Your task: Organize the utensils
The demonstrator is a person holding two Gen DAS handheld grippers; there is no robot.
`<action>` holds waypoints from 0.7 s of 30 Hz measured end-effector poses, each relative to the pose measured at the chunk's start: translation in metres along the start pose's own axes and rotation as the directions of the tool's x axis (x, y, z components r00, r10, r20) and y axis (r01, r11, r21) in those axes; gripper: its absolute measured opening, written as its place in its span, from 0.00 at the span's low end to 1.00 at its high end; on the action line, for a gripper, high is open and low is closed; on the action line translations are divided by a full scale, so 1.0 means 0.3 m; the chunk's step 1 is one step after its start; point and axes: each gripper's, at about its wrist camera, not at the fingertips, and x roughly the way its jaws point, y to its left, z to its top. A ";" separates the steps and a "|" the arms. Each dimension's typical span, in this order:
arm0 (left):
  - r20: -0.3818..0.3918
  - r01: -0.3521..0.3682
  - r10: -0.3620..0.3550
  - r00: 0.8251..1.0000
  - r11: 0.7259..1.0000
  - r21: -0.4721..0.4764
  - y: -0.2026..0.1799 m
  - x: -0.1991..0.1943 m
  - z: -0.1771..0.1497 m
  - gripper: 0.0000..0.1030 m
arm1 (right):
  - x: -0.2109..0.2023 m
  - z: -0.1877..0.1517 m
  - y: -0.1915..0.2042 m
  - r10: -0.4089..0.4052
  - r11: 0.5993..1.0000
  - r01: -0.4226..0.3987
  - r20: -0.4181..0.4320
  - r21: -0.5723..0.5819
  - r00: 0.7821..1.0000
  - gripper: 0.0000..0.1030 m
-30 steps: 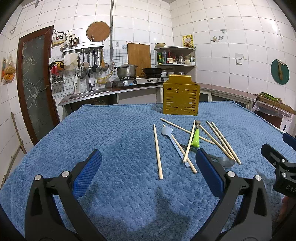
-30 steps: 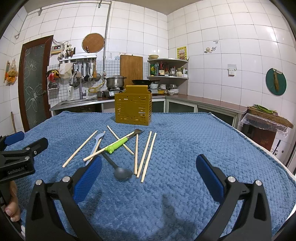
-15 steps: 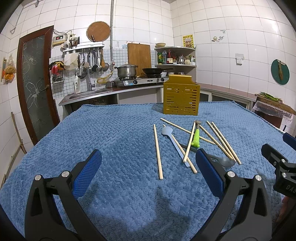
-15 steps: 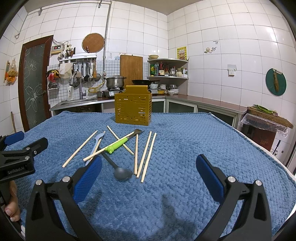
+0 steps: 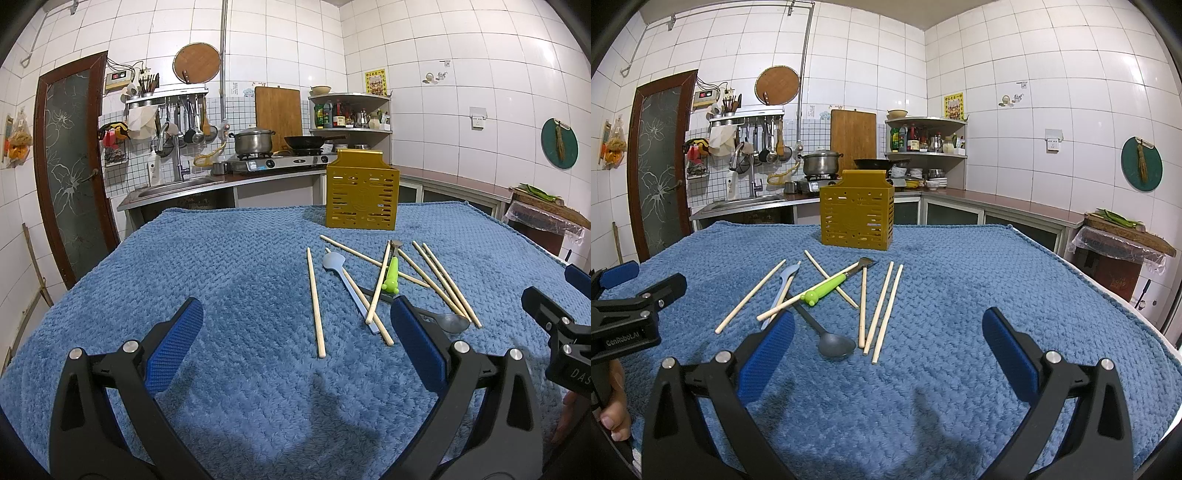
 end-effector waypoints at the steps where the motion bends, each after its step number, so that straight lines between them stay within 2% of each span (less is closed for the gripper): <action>1: 0.000 0.000 0.000 1.000 1.000 0.000 0.000 0.000 0.000 0.95 | 0.002 0.000 -0.001 0.000 1.000 0.000 0.001 0.000 1.000 0.96; 18: -0.001 0.003 -0.003 1.000 1.000 -0.002 0.002 0.000 0.000 0.95 | -0.003 0.004 -0.004 0.002 1.000 -0.002 -0.005 -0.004 1.000 0.96; 21: -0.023 0.004 -0.004 1.000 1.000 -0.011 0.005 0.007 0.007 0.95 | 0.004 0.012 -0.007 0.010 1.000 -0.010 -0.017 0.001 1.000 0.96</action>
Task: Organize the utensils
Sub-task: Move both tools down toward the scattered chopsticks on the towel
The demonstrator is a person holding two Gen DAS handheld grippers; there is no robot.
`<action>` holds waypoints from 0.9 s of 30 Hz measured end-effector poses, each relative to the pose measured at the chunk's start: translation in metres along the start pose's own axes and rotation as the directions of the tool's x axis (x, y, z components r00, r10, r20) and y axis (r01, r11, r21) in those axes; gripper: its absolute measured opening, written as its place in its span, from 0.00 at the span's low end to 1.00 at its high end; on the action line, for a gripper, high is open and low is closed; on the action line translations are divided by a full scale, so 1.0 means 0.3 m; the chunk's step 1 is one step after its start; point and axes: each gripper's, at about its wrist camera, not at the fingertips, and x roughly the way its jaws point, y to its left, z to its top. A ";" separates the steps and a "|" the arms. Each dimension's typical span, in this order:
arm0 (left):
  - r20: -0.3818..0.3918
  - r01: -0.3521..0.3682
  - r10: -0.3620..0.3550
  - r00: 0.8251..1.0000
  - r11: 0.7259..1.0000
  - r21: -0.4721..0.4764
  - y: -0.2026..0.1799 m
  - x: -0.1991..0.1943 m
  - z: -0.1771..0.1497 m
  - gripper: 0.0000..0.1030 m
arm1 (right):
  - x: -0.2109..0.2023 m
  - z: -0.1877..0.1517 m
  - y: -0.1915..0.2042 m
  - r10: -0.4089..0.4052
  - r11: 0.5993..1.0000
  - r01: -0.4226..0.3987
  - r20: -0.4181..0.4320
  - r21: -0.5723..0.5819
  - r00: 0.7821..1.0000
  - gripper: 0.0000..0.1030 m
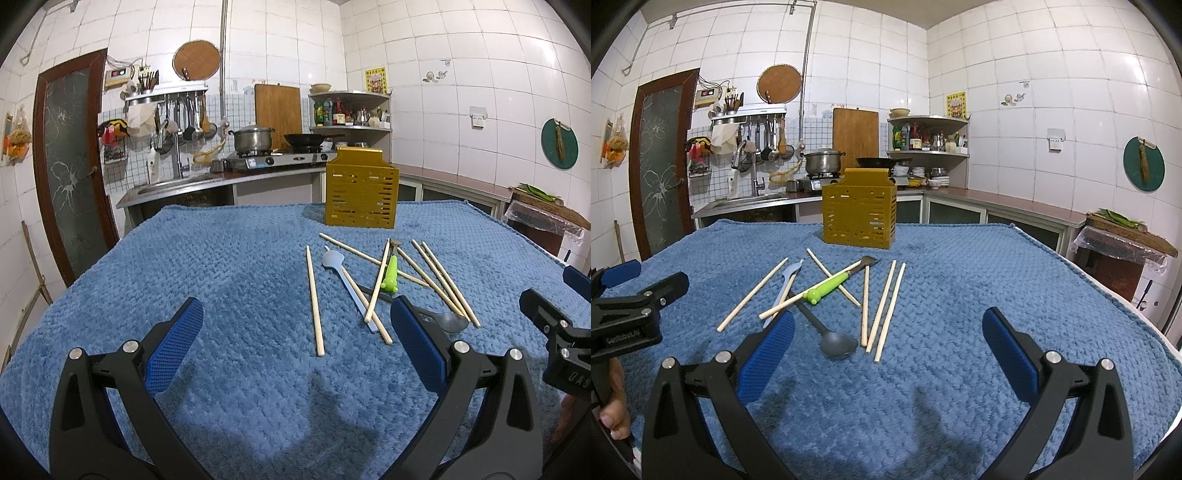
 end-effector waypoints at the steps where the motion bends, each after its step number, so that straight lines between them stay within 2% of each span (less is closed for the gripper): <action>1: -0.020 0.003 -0.003 1.000 1.000 -0.005 0.002 0.005 0.008 0.95 | -0.001 0.006 0.002 0.007 1.000 -0.007 -0.007 0.003 1.000 0.96; 4: -0.073 0.002 -0.003 0.997 1.000 -0.013 0.017 0.017 0.043 0.95 | -0.012 0.056 -0.010 0.036 0.999 -0.036 0.010 0.014 0.999 0.96; 7: -0.077 -0.007 0.006 0.997 1.000 -0.009 0.037 0.024 0.094 0.95 | 0.004 0.118 -0.004 0.032 0.999 -0.032 0.024 -0.012 0.999 0.96; 10: -0.090 -0.010 0.011 0.996 1.000 0.003 0.047 0.061 0.147 0.95 | 0.074 0.168 0.004 0.038 0.998 -0.038 -0.017 -0.047 0.999 0.96; 13: -0.153 0.020 -0.023 0.988 1.000 -0.020 0.069 0.132 0.201 0.95 | 0.159 0.208 0.004 0.064 0.996 -0.068 -0.071 -0.059 0.995 0.96; 18: -0.228 0.029 -0.043 0.973 0.998 -0.061 0.090 0.276 0.270 0.95 | 0.268 0.270 0.001 0.039 0.994 -0.045 -0.061 -0.101 0.997 0.96; 21: -0.242 0.008 -0.020 0.970 0.999 -0.049 0.078 0.370 0.308 0.95 | 0.350 0.308 0.009 0.015 0.990 -0.024 -0.068 -0.136 0.998 0.96; 24: -0.268 0.028 -0.037 0.963 0.999 -0.038 0.056 0.463 0.343 0.95 | 0.450 0.340 0.013 -0.056 0.983 0.038 -0.100 -0.177 0.993 0.96; 27: -0.295 0.038 -0.040 0.955 0.999 -0.011 0.020 0.554 0.359 0.95 | 0.550 0.353 -0.001 -0.071 0.984 0.045 -0.146 -0.173 0.987 0.96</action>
